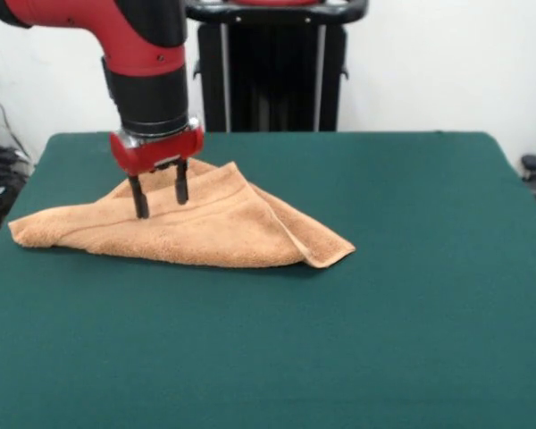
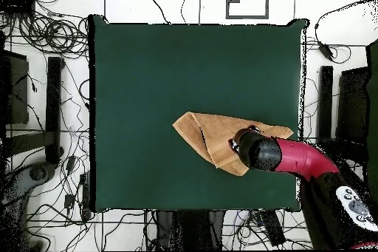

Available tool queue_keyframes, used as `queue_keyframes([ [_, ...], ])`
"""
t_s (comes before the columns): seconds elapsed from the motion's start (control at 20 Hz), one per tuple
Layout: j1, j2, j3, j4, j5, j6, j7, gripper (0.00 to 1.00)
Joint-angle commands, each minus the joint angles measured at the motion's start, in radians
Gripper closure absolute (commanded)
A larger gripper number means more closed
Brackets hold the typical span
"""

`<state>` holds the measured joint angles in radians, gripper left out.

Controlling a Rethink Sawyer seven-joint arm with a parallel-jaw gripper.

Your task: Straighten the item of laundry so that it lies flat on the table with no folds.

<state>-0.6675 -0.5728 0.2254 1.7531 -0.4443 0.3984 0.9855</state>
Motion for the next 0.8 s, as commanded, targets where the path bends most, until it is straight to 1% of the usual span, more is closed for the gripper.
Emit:
queue_keyframes([
  [0.05, 0.147, 0.019, -0.112, 0.083, 0.101, -0.191, 0.467, 0.00],
  [0.15, 0.194, 0.019, -0.147, 0.093, 0.125, -0.211, 0.489, 0.00],
  [0.3, 0.235, 0.023, -0.175, 0.108, 0.159, -0.237, 0.508, 0.00],
  [0.45, 0.274, 0.013, -0.193, 0.116, 0.188, -0.228, 0.525, 0.00],
  [0.65, 0.293, -0.003, -0.206, 0.129, 0.215, -0.202, 0.539, 0.00],
  [0.8, 0.284, 0.003, -0.201, 0.135, 0.221, -0.200, 0.537, 0.00],
])
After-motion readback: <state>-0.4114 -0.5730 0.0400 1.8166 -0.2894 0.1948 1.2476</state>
